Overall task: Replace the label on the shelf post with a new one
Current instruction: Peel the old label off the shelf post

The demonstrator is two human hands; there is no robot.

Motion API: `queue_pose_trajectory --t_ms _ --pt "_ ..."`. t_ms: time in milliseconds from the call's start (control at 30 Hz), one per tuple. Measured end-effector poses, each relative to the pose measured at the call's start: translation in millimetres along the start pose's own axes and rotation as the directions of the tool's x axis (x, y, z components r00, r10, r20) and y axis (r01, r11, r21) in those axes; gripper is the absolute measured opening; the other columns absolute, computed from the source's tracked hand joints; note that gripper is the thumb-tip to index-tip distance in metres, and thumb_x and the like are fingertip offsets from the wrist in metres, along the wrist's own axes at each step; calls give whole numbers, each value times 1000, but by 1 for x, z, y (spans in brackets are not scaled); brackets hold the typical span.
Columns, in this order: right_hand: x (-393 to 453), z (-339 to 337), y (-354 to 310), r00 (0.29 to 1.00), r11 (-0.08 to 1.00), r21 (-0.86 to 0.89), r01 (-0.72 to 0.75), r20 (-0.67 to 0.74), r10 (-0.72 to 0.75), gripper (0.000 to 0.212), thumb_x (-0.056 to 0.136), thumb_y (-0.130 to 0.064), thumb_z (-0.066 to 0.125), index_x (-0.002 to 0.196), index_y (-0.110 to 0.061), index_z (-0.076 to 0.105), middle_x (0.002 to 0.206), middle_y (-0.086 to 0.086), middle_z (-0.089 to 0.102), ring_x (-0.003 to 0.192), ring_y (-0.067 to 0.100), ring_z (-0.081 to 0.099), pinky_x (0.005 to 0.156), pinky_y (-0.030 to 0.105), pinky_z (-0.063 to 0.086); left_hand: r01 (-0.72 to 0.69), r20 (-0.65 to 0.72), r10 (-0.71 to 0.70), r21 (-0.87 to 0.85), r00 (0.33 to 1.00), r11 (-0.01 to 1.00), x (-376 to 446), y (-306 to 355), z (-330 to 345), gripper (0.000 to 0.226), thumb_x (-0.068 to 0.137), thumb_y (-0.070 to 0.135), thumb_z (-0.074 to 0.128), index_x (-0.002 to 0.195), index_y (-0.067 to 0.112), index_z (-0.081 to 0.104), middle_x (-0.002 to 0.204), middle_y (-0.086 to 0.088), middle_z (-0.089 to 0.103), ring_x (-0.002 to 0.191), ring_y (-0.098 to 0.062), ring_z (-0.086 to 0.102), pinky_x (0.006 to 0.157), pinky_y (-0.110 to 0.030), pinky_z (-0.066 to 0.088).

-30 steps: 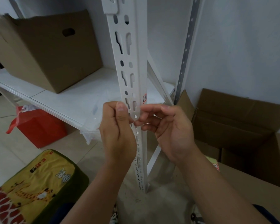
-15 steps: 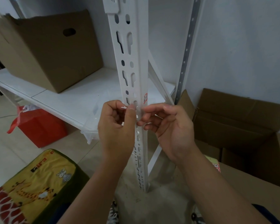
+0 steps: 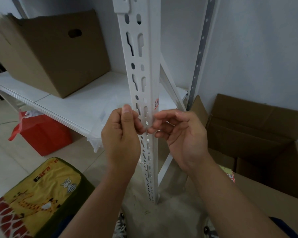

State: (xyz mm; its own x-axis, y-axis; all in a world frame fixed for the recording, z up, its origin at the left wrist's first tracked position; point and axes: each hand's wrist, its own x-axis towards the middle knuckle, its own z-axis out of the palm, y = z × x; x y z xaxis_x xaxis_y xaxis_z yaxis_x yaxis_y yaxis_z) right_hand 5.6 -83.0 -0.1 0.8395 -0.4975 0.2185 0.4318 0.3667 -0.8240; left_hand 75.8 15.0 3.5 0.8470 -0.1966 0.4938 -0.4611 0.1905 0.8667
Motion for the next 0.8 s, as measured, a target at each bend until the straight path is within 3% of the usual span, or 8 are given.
queue_pose_trajectory --t_ms 233,300,433,500,567,633,733,800 --pt "0 -1 0 999 1000 -17 9 -36 -10 39 82 -25 39 78 -3 71 68 12 64 67 27 65 60 29 49 136 -11 -136 61 991 989 14 -10 -8 50 103 26 42 60 7 60 51 -11 58 44 -16 55 48 -17 48" --pt "0 -2 1 998 999 -27 17 -55 -19 38 82 -26 39 78 -3 70 67 12 63 66 27 64 60 29 49 173 -4 -174 121 985 978 25 -23 -13 42 101 29 46 68 12 65 57 -4 64 53 -14 63 56 -22 55" --pt "1 -4 2 995 999 -36 29 -98 -32 36 82 -25 40 78 -2 68 64 11 62 63 26 62 59 29 48 286 -25 -290 257 957 923 49 -60 -24 20 96 23 57 107 14 71 91 5 73 82 -7 71 88 -36 57" --pt "2 -6 3 993 999 -43 31 -114 -36 35 82 -25 41 79 -2 67 64 11 62 63 25 61 59 29 48 357 -41 -362 293 931 887 57 -73 -29 16 93 22 62 104 16 73 88 5 74 83 -9 71 91 -38 56" --pt "3 -6 4 992 998 -47 32 -123 -38 34 82 -25 42 78 -2 67 63 10 62 62 24 61 59 28 48 378 -39 -393 370 919 849 61 -81 -31 9 90 27 67 83 24 73 80 4 73 80 -13 71 88 -38 56" --pt "4 -6 6 991 998 -48 34 -128 -40 33 83 -24 42 77 -4 67 63 10 62 62 24 61 59 28 48 367 -43 -391 452 919 813 63 -85 -31 22 88 33 68 70 20 68 74 3 71 77 -17 70 78 -33 56" --pt "5 -7 8 990 998 -53 38 -133 -45 33 83 -24 42 77 -5 68 62 9 62 61 23 60 58 27 48 385 -79 -408 525 910 759 64 -89 -28 42 93 38 58 76 1 65 70 -2 67 65 -19 62 57 -25 42" --pt "5 -6 9 989 997 -62 39 -138 -47 32 83 -23 42 77 -5 69 62 9 62 61 24 60 58 27 48 369 -41 -433 601 900 710 65 -94 -27 53 97 41 49 74 -5 61 69 -9 64 62 -21 56 57 -26 39"
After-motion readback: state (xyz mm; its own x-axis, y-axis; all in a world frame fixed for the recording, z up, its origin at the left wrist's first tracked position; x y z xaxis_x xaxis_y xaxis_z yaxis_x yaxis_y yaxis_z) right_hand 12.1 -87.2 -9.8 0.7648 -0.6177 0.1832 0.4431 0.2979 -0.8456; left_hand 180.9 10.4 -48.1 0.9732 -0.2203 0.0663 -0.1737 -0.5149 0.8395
